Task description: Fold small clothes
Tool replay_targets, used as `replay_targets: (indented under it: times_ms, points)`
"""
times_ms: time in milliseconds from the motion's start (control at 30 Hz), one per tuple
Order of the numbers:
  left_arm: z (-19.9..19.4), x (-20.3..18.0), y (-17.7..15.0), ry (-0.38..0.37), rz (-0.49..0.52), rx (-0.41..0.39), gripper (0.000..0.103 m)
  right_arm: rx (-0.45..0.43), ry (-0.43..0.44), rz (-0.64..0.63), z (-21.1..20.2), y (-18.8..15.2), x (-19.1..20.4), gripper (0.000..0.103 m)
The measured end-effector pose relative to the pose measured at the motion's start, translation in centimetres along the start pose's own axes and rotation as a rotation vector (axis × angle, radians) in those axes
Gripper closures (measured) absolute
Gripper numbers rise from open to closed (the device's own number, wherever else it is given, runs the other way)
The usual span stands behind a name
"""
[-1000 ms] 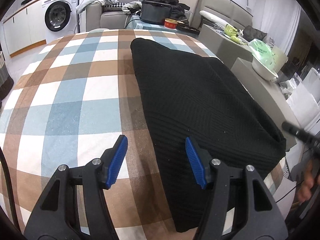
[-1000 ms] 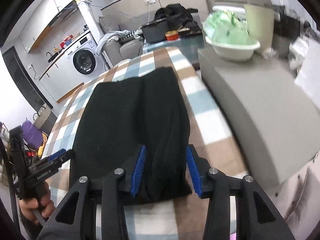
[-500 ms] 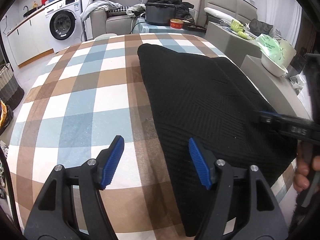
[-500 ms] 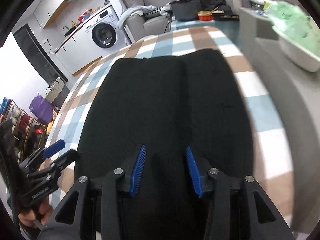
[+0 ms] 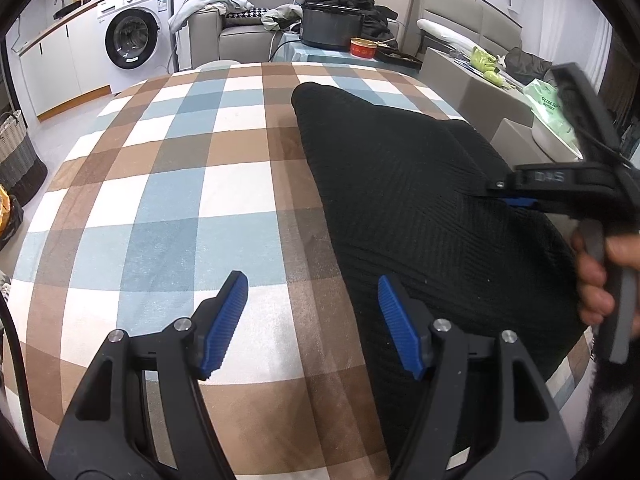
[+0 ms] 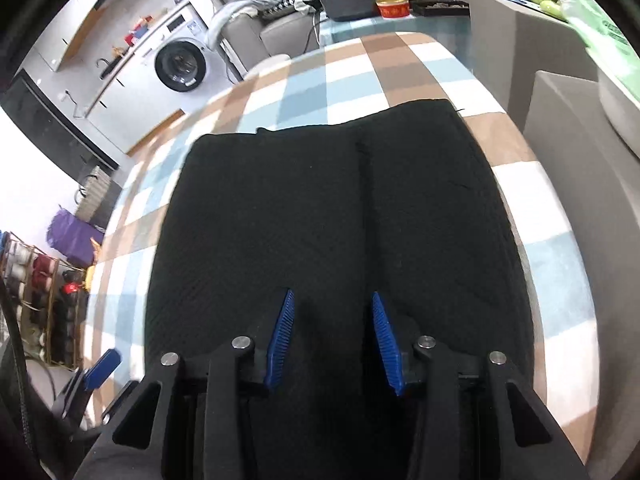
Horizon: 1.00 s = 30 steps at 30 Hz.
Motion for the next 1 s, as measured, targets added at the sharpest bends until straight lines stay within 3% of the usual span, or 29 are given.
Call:
replay_targets:
  times_ms: [67,133,300,400,567,600,733,833,1000]
  points:
    - [0.1,0.2,0.1,-0.002,-0.003,0.000,0.038,0.011,-0.014,-0.034,0.6,0.4,0.4,0.091]
    - [0.2,0.4,0.2,-0.002,-0.010,-0.001,0.038,-0.015,-0.015,-0.076,-0.1,0.4,1.0,0.094]
    - [-0.4,0.9,0.8,-0.031,-0.034,-0.020,0.038,-0.188,-0.055,-0.158,-6.4,-0.2,2.1,0.095]
    - [-0.4,0.4,1.0,-0.037,-0.025,-0.024,0.037,-0.189,-0.141,-0.152,-6.8,-0.2,1.1,0.095]
    - [0.6,-0.8,0.9,-0.048,-0.002,0.006,0.037,-0.007,-0.171,-0.085,-1.3,0.3,-2.0,0.090]
    - [0.6,-1.0,0.8,-0.044,0.004,0.007,0.037,-0.010,-0.147,-0.071,-1.5,0.2,-2.2,0.089]
    - [1.0,-1.2,0.5,-0.047,0.000,0.021,0.037,-0.058,-0.089,-0.081,-4.5,-2.2,-2.6,0.061]
    - [0.9,-1.1,0.4,-0.048,-0.007,0.029,0.037,-0.038,-0.019,-0.089,-5.4,-4.8,-3.0,0.059]
    - [-1.1,-0.8,0.8,-0.084,-0.026,-0.024,0.037,-0.002,0.044,-0.122,-5.3,-8.0,-2.5,0.060]
Point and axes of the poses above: each gripper's, at about its wrist camera, not at the fingertips, and z roughly the way its jaws point, x to its left, y to its top, the point moved 3 cm from there along z, roughly the way its jaws point, and after that the axes turned 8 degrees about x, right-handed, at the moved point
